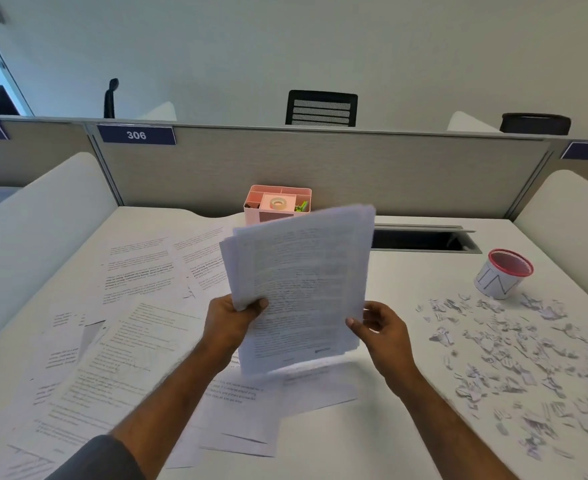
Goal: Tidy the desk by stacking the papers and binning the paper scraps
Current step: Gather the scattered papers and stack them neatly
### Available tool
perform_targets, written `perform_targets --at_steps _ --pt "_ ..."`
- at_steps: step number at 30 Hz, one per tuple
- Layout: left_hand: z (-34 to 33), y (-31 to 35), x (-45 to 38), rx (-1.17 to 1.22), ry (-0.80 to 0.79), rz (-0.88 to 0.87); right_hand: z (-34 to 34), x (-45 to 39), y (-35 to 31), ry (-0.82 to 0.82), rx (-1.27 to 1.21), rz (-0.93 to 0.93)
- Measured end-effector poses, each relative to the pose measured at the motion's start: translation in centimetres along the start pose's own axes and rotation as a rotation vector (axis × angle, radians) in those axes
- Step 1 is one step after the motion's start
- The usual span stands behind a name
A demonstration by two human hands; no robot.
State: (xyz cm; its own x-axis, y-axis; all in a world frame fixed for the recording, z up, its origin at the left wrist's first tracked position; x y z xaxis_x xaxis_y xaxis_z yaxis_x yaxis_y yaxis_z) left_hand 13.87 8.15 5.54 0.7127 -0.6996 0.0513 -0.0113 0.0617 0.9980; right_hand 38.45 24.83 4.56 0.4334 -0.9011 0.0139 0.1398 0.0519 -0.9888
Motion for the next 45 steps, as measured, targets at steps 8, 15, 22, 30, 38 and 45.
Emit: perform_targets --at_steps 8,15,22,30,38,45 --pt "1.4 -0.3 0.3 0.486 0.153 0.195 -5.0 2.0 1.6 -0.152 -0.496 -0.324" --pt "0.1 -2.3 1.8 0.679 0.089 0.307 -6.0 1.2 -1.8 -0.117 -0.497 -0.197" --pt "5.2 -2.2 1.2 0.851 0.071 0.284 -3.3 -0.1 -2.8 -0.122 -0.402 -0.206" --pt "8.8 3.8 -1.3 0.132 -0.166 0.143 -1.5 -1.1 -4.1 -0.251 -0.262 -0.159" --pt "6.1 5.2 -0.4 -0.013 -0.064 0.016 -1.0 -0.7 -6.5 -0.151 -0.165 0.043" --pt "6.1 5.9 0.3 0.097 -0.088 -0.162 0.0 0.4 -7.7 -0.119 -0.157 0.216"
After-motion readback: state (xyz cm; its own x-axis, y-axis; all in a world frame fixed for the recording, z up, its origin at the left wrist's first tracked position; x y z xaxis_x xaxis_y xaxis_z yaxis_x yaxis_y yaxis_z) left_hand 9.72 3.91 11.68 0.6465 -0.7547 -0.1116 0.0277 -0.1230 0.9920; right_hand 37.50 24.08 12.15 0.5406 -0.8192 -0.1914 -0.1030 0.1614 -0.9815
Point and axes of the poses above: each hand's wrist, its own x-axis away from the middle knuckle, its own z-axis out of the back of the hand, y = z × x, the point moved 9 cm from there along -x, towards the middle knuckle, and after that the axes turned 2 degrees about -x, right-handed, at the moved point
